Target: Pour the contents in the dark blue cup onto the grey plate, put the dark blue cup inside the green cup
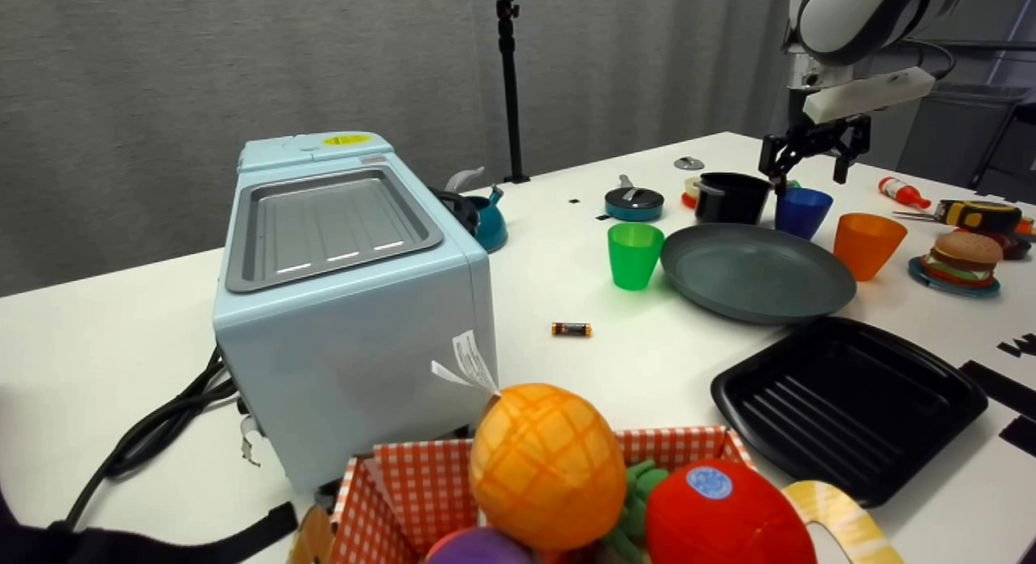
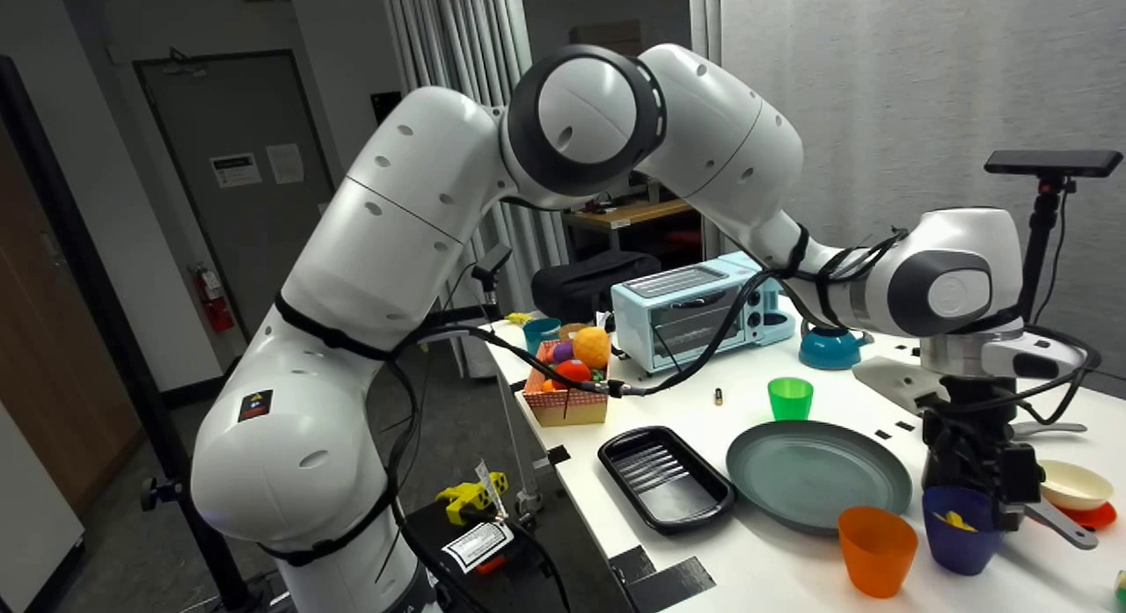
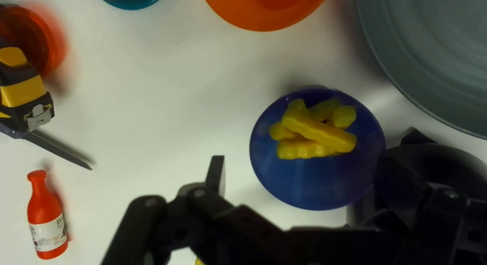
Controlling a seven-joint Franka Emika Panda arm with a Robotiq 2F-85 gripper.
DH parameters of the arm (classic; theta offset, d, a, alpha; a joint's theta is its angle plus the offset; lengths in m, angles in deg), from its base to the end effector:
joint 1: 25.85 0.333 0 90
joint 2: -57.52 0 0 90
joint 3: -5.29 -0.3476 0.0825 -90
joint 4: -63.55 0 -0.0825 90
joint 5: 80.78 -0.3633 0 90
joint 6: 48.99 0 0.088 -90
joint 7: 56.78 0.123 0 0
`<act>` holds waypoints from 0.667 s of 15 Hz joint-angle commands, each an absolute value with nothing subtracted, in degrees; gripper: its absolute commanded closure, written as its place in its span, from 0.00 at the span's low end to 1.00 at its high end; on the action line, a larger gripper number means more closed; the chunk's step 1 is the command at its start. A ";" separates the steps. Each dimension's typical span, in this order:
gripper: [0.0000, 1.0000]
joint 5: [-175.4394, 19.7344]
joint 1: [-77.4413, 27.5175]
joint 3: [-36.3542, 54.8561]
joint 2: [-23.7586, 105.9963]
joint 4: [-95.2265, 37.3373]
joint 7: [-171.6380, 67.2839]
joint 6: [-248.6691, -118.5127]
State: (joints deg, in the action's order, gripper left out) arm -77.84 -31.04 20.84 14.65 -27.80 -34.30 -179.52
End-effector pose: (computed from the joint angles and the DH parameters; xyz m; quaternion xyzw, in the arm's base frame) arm 0.6612 -0.2216 0.2241 0.9409 -0.3192 -0.0188 0.1116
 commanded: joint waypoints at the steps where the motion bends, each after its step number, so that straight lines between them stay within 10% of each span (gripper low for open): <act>1: 0.00 -76.66 -31.18 21.07 11.66 -22.56 -33.89 -176.50; 10: 0.00 -76.49 -30.93 20.96 10.52 -22.71 -34.03 -175.89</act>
State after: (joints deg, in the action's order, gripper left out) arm -77.84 -30.92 20.79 12.09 -24.50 -34.30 -177.37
